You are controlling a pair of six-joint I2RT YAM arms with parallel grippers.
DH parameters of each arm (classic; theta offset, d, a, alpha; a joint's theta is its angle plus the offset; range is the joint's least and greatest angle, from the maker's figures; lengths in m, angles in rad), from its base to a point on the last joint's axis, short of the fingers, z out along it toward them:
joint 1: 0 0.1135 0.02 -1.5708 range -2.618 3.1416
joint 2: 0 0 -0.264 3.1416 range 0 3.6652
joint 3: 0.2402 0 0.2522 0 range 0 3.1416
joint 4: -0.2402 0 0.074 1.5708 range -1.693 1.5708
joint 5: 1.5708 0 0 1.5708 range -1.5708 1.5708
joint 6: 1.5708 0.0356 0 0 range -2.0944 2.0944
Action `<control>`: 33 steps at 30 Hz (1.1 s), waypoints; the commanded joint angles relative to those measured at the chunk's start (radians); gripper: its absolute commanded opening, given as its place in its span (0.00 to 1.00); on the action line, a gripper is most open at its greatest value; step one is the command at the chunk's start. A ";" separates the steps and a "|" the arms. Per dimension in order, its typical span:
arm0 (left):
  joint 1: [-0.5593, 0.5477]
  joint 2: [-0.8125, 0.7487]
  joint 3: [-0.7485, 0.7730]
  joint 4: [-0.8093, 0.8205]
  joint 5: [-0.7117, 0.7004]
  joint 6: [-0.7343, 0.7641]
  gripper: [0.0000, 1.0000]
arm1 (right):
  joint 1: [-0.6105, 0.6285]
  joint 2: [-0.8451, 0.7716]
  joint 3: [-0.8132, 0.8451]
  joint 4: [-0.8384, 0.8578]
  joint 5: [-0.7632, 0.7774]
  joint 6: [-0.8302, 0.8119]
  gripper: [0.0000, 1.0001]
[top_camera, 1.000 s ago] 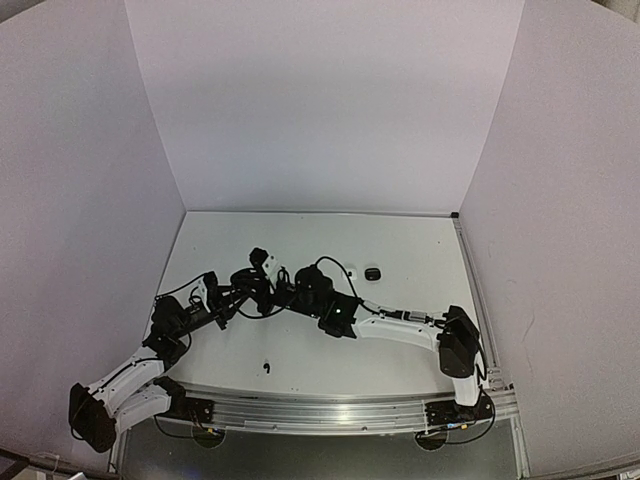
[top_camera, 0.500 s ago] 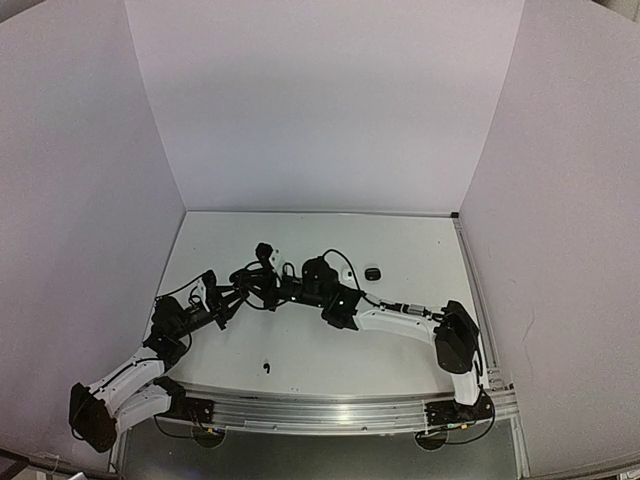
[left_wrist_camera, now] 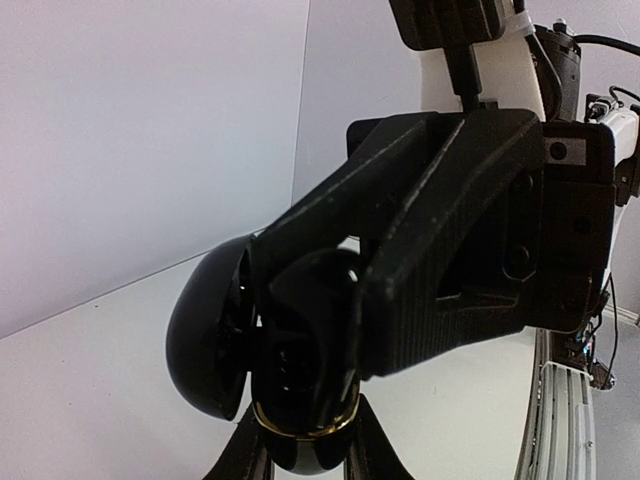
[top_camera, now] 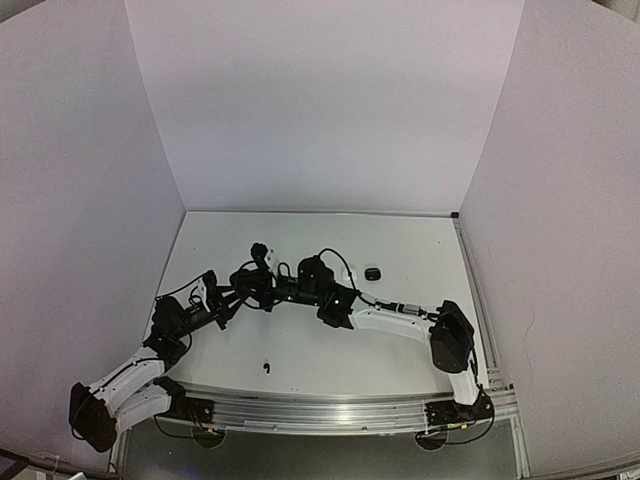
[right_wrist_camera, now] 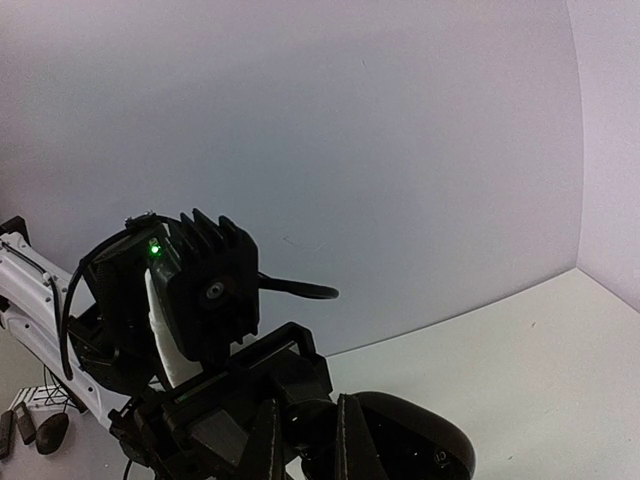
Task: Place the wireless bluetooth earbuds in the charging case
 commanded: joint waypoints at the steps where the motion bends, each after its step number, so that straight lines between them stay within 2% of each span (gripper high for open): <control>1: 0.000 -0.011 0.036 0.073 0.019 0.018 0.00 | 0.000 0.009 -0.014 -0.016 0.017 -0.012 0.00; 11: 0.000 -0.001 0.044 0.077 0.025 0.027 0.00 | -0.005 0.003 -0.048 -0.014 0.076 -0.044 0.00; 33: 0.000 -0.001 0.040 0.108 0.016 0.040 0.00 | -0.004 0.032 -0.075 -0.015 0.101 -0.080 0.00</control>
